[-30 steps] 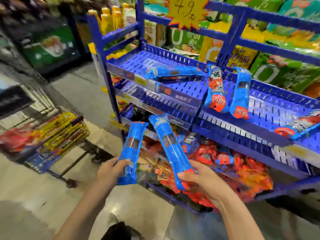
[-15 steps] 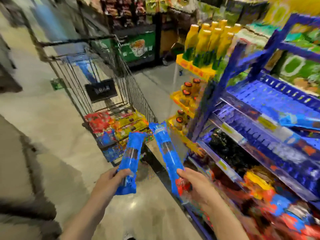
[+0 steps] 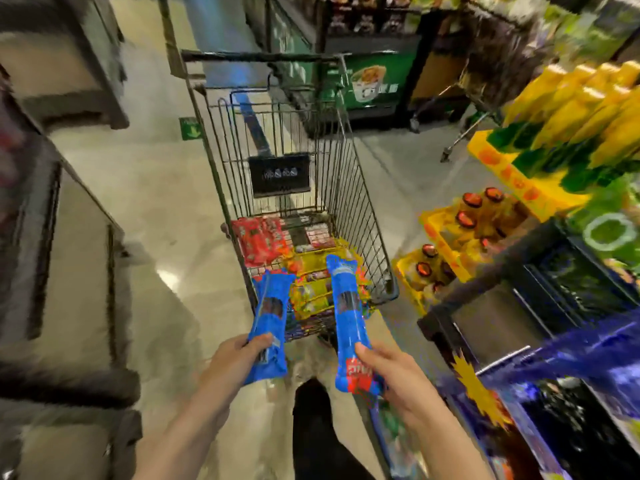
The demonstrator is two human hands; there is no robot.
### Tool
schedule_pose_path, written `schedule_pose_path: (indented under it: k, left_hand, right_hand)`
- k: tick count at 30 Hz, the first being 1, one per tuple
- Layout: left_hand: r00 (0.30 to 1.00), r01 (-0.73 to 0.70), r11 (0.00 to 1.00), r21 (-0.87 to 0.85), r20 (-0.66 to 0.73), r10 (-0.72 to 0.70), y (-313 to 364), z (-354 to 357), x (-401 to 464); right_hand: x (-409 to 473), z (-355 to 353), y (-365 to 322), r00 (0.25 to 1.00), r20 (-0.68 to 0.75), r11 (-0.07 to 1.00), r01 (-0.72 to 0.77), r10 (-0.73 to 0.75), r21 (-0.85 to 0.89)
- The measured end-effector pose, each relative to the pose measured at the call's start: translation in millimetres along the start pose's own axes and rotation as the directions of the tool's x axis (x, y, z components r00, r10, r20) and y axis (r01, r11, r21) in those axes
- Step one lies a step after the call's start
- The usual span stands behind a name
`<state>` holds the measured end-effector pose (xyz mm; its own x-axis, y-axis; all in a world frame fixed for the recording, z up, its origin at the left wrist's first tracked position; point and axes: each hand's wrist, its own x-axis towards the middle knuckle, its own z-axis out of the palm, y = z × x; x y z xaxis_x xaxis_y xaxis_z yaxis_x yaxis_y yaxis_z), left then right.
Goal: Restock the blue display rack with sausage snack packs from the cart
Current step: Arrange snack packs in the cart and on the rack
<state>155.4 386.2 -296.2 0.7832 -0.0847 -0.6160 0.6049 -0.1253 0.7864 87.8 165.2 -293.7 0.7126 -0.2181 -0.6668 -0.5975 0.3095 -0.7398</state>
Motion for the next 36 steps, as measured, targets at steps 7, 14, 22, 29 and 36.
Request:
schedule_pose_path:
  k: [7,14,22,29,36]
  left_hand:
    - [0.985,0.083,0.996,-0.035,-0.149,-0.087,32.4,23.1,97.8]
    - [0.943,0.223,0.974,0.045,-0.265,-0.203,21.9,46.5,199.2]
    - [0.852,0.438,0.892,0.115,-0.369,-0.371,-19.7,57.6,281.9]
    - [0.792,0.494,0.866,0.077,-0.451,-0.412,-52.9,67.1,310.2]
    - [0.746,0.513,0.858,-0.025,-0.482,-0.46,-72.5,69.9,321.8]
  right_hand:
    - [131.2,34.0,-55.6,0.997,-0.017,0.941,-0.079,0.078,-0.328]
    - [246.4,81.3,-44.3,0.99,-0.055,0.764,-0.134,0.127,-0.631]
    - [309.8,118.1,-32.5,0.989,-0.119,0.485,-0.149,0.092,-0.862]
    - [340.0,128.3,-7.7,0.994,-0.094,0.335,-0.106,0.051,-0.936]
    - [349.7,131.0,5.7,0.995,-0.085,0.283,-0.094,0.043,-0.955]
